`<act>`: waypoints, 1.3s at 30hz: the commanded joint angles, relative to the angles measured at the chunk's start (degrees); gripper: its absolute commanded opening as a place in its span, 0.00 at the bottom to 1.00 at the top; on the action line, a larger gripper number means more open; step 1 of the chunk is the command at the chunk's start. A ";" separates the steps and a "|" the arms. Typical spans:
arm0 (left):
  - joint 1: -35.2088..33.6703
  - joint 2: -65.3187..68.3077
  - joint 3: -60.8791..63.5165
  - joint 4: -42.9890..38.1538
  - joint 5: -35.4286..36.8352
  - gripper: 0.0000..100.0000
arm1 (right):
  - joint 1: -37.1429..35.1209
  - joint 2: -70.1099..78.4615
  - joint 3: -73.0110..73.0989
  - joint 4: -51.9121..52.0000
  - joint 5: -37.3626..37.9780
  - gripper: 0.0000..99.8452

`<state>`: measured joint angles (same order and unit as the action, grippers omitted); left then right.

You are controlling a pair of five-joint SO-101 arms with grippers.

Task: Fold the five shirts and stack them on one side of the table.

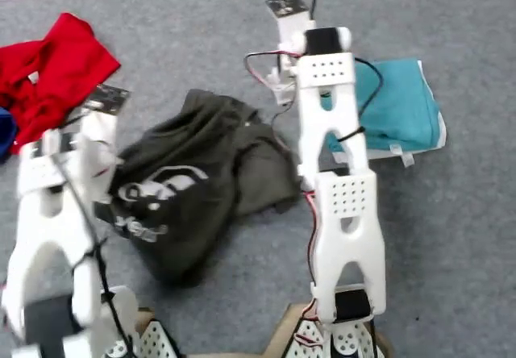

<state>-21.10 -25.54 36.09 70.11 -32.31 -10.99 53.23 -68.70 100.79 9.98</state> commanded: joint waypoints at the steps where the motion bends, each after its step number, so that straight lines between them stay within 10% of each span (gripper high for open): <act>1: -6.02 -12.66 -6.29 1.76 -5.54 0.03 | -8.18 -4.00 -1.89 -1.23 -4.66 0.31; 14: -10.42 -5.10 -10.86 1.23 -7.30 0.04 | -27.60 11.56 -2.33 -2.29 -23.47 0.23; 21: -18.42 2.37 -15.60 1.23 6.51 0.30 | -23.65 12.44 -0.48 0.62 -14.68 0.01; 29: -21.05 8.79 -18.42 0.70 8.97 0.30 | -18.37 -4.00 28.44 0.53 -13.01 0.01; 39: -22.55 13.98 -18.24 -0.35 9.23 0.30 | -12.92 -35.30 70.02 0.44 13.27 0.01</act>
<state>-43.69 -11.56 20.26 70.55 -23.52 -24.97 28.70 -6.73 100.62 14.46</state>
